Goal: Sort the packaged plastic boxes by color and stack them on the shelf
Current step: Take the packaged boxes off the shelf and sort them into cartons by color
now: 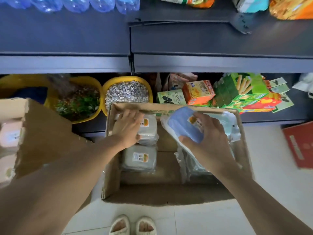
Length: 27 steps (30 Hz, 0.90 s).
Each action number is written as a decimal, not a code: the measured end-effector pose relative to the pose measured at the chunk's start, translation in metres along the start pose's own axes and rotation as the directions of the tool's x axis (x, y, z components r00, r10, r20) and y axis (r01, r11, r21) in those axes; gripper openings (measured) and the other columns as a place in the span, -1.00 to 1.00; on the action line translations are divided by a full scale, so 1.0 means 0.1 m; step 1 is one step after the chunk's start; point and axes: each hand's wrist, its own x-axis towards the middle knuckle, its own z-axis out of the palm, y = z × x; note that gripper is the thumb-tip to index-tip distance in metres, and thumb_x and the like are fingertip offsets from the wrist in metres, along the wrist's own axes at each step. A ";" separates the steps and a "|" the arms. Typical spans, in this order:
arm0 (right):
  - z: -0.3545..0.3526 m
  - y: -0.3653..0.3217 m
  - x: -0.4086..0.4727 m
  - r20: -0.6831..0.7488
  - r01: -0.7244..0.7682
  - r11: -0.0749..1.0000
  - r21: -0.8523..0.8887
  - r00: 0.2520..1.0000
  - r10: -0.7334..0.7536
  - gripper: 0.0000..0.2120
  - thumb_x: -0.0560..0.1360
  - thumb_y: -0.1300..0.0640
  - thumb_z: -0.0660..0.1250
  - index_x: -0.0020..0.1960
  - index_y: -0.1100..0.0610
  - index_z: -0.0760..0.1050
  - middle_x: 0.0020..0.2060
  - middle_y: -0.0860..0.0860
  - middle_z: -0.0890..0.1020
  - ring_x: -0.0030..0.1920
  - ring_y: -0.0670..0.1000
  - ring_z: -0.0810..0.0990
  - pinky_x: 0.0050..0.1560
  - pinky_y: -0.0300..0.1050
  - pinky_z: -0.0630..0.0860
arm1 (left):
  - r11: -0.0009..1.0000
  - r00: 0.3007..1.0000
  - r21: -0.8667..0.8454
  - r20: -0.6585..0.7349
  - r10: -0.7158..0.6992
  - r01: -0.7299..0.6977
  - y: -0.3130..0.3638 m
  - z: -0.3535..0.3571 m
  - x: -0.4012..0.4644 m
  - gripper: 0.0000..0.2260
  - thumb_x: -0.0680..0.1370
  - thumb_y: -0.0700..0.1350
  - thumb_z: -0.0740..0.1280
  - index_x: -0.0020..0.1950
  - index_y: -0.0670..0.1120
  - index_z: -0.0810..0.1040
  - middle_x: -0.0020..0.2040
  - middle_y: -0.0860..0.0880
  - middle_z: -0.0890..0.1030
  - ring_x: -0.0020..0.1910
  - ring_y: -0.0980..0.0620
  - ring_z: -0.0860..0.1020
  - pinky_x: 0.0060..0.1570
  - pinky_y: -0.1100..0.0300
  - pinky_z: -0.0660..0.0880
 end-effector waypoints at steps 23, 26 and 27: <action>-0.46 -1.36 -0.03 0.237 0.346 0.937 -0.043 0.915 -0.327 -0.32 0.32 -0.24 0.26 0.37 0.00 0.33 0.21 0.01 0.46 0.26 0.09 0.38 0.26 -0.01 0.29 | 0.930 0.943 -0.173 0.129 -0.306 0.325 -0.74 -1.55 -1.40 -0.44 0.54 0.04 0.30 0.47 -0.02 0.18 0.39 -0.06 0.39 0.33 -0.09 0.40 0.21 0.03 0.38; -0.52 -1.89 -0.13 0.248 0.436 0.900 -0.023 0.874 -0.417 -0.29 0.31 -0.28 0.22 0.39 -0.02 0.30 0.23 0.02 0.44 0.25 0.10 0.38 0.28 0.06 0.32 | 0.884 0.906 -0.204 0.124 -0.404 0.421 -1.03 -1.88 -1.93 -0.46 0.54 0.06 0.30 0.46 -0.03 0.21 0.32 -0.08 0.45 0.23 -0.11 0.48 0.16 0.03 0.45; -0.53 -2.07 -0.17 0.246 0.460 0.888 -0.016 0.862 -0.443 -0.28 0.30 -0.30 0.20 0.39 -0.02 0.30 0.22 0.02 0.44 0.25 0.11 0.39 0.27 0.08 0.33 | 0.868 0.894 -0.215 0.125 -0.430 0.447 -1.13 -1.96 -2.11 -0.47 0.54 0.05 0.30 0.44 -0.04 0.22 0.30 -0.08 0.46 0.21 -0.10 0.48 0.14 0.03 0.46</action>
